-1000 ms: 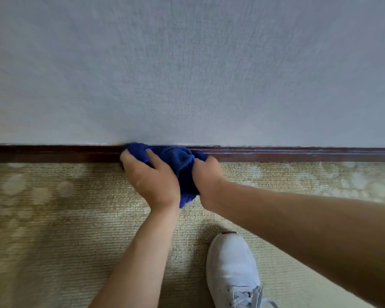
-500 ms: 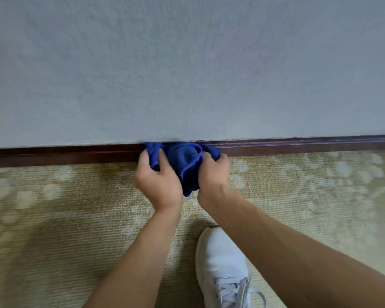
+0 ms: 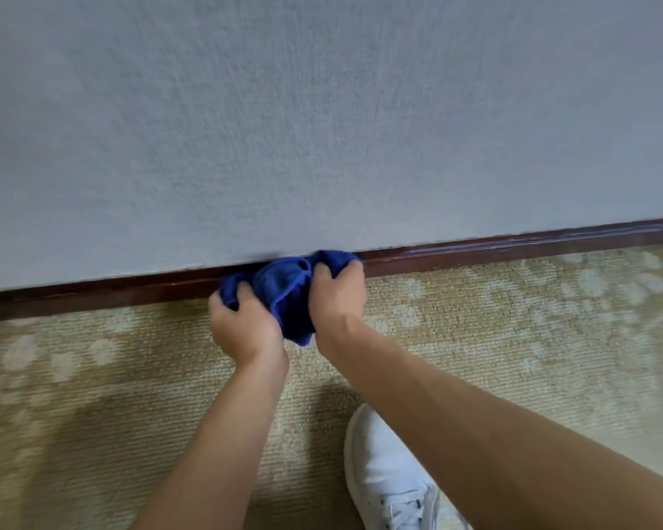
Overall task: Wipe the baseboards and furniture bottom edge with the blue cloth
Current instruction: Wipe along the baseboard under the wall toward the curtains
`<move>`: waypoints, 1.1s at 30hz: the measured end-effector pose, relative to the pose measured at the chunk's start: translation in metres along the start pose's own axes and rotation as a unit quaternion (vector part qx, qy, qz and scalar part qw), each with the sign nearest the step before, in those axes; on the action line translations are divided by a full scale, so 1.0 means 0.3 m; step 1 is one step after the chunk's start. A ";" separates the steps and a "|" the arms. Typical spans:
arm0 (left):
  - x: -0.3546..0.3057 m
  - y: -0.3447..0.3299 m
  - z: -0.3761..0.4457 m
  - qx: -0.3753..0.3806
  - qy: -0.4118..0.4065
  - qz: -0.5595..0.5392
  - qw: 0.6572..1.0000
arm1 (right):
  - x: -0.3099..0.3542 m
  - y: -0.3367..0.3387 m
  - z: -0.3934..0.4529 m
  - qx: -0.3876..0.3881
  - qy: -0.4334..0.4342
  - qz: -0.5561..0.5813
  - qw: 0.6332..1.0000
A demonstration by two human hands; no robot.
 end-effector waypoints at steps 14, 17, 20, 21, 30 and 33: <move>0.048 0.084 0.128 -0.094 0.070 -0.117 0.986 | -0.003 -0.147 -0.071 -0.023 -0.023 -0.054 0.998; 0.075 0.118 0.159 -0.145 0.136 -0.206 0.958 | -0.024 -0.246 -0.112 0.032 -0.026 -0.091 0.995; 0.078 0.104 0.123 -0.125 0.155 -0.225 0.954 | -0.034 -0.232 -0.097 0.046 -0.002 -0.125 0.991; 0.078 0.085 0.101 -0.107 0.156 -0.221 0.957 | -0.033 -0.203 -0.087 0.040 0.013 -0.135 0.990; 0.069 0.150 0.112 -0.119 0.110 -0.151 0.975 | -0.023 -0.223 -0.088 0.001 -0.046 -0.097 0.994; 0.098 0.230 0.176 -0.196 0.139 -0.222 0.945 | -0.043 -0.357 -0.144 0.077 -0.040 -0.166 0.982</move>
Point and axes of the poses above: each hand's wrist, its own z-axis towards the middle knuckle, its own y-axis out of the back of the hand, x = y × z, the point moved 5 cm from there along z, towards the middle knuckle, and after that the axes turned 14 degrees about -y, right-handed, at the moved point
